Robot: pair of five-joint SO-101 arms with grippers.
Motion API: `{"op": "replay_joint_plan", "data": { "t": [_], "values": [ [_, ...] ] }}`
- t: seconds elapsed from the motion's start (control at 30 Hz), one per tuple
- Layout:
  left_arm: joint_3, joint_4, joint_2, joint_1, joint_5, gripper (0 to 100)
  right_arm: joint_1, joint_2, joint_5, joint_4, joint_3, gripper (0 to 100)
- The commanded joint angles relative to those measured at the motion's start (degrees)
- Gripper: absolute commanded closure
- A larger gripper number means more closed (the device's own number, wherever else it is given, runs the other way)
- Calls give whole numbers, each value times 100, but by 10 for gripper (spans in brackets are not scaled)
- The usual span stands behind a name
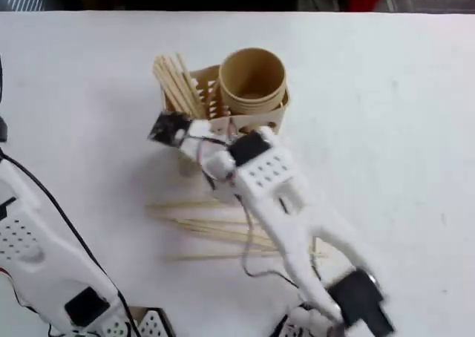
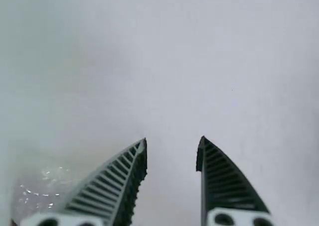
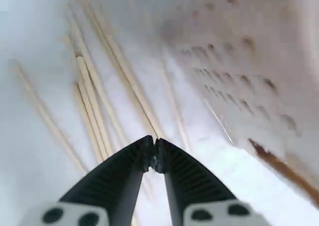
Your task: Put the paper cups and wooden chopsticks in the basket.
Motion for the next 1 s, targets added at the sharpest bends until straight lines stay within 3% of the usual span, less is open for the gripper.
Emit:
{"op": "replay_joint_plan", "data": {
  "t": [0.0,0.13,0.27,0.47,0.57,0.8,0.97],
  "values": [
    [255,88,-1376,171,-193,827,637,-2105,-167,312,589,982],
    [1582,88,-2826,523,-273,827,1851,-3398,-158,769,1424,982],
    [3824,70,-4673,1244,-932,828,3152,-3987,-158,875,2347,981],
    [7288,70,-7767,2668,-2268,884,4488,-4479,-62,321,3815,981],
    [8615,70,-8971,3424,-2462,929,5007,-4629,448,-40,4396,981],
    [10084,-193,-9042,5525,-2295,898,5657,-4673,677,-1024,5688,981],
    [10611,-1890,-8426,6651,-1099,898,5710,-4690,677,-1745,6426,981]
  ]
}}
